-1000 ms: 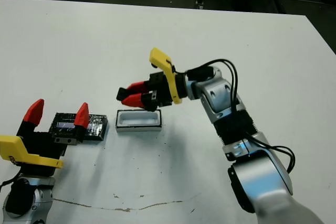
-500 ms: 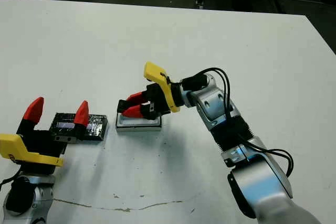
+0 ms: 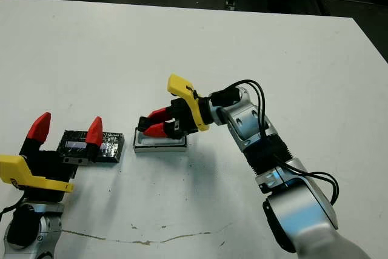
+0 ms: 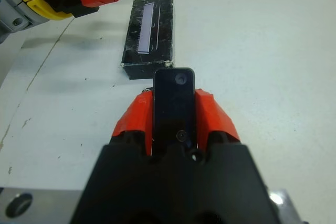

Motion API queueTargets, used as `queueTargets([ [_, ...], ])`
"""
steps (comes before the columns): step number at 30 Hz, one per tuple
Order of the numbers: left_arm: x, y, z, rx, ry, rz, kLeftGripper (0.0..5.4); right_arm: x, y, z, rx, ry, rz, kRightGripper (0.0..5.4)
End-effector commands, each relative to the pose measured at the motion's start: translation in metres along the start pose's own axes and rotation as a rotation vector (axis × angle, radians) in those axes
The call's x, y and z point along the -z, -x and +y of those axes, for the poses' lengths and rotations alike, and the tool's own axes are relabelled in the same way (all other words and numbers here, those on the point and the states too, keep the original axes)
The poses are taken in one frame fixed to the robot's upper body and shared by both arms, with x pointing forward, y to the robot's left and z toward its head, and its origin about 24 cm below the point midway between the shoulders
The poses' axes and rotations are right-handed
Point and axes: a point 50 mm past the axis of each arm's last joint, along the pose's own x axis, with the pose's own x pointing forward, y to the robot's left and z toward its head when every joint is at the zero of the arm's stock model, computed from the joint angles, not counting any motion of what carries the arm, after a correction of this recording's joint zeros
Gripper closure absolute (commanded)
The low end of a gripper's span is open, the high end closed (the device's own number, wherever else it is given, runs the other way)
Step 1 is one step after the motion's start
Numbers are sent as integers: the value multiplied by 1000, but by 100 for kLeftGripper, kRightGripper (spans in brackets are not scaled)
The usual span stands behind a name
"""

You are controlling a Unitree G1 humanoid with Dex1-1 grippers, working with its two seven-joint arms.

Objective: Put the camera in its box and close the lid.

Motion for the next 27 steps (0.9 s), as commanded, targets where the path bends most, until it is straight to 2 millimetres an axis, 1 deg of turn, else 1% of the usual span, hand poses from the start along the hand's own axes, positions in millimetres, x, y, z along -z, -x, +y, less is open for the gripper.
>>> queueTargets([
  [1,4,3,1,-11,-3,24,0,5,1,0,-6,7,19,375],
  [7,4,4,1,-9,20,25,0,11,-1,1,-4,-13,41,375],
  [18,5,4,0,-8,4,31,0,24,-6,5,-16,-17,46,375],
  [27,4,5,0,-4,3,31,0,25,-7,6,-24,3,58,375],
])
